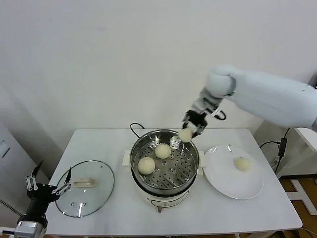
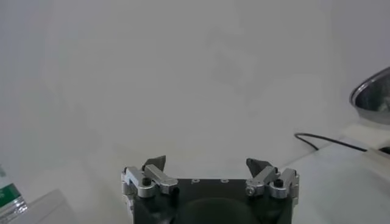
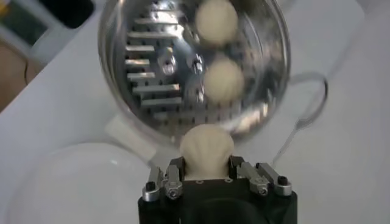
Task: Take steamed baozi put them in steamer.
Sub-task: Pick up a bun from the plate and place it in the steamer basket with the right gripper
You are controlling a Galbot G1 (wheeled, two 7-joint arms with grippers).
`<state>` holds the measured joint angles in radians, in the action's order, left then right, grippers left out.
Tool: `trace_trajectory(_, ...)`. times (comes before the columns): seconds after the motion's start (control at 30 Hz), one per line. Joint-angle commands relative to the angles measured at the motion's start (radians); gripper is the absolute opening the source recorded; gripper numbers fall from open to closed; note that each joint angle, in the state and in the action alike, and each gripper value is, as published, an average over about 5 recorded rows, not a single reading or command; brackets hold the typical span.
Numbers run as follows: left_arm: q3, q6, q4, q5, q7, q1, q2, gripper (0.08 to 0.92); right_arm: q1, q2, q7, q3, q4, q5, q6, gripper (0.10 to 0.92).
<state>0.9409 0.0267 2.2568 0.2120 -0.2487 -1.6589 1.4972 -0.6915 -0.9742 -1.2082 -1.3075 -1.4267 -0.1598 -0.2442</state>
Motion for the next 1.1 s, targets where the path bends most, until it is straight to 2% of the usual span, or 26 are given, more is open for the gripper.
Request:
trace_trajectory(0.03, 0.007, -0.001, -0.004, -0.002, 0.000, 0.002, 0.005, 0.823, 0.108, -0.094, -0.012, 0.035, -0.206, 0.217, -0.157, 0.450)
trace_trajectory(0.3, 0.003, -0.004, -0.004, 0.002, 0.000, 0.003, 0.021, 0.823, 0.171, -0.083, -0.020, 0.041, -0.307, 0.340, -0.213, 0.450)
trace_trajectory(0.63, 0.005, -0.006, -0.002, -0.001, 0.000, 0.000, 0.019, 0.823, 0.216, -0.089, -0.002, 0.050, -0.301, 0.408, -0.211, 0.462)
trace_trajectory(0.73, 0.005, -0.005, -0.002, -0.001, 0.000, 0.000, 0.018, 0.823, 0.219, -0.088, -0.001, 0.051, -0.293, 0.408, -0.213, 0.514)
trace_trajectory(0.93, 0.003, -0.004, -0.001, 0.000, 0.001, 0.002, 0.016, 0.823, 0.209, -0.081, 0.000, 0.062, -0.288, 0.398, -0.218, 0.682)
trace_trajectory(1.1, 0.002, -0.004, 0.000, -0.003, 0.001, 0.002, 0.010, 0.823, 0.157, -0.046, -0.009, 0.123, -0.234, 0.299, -0.181, 0.803)
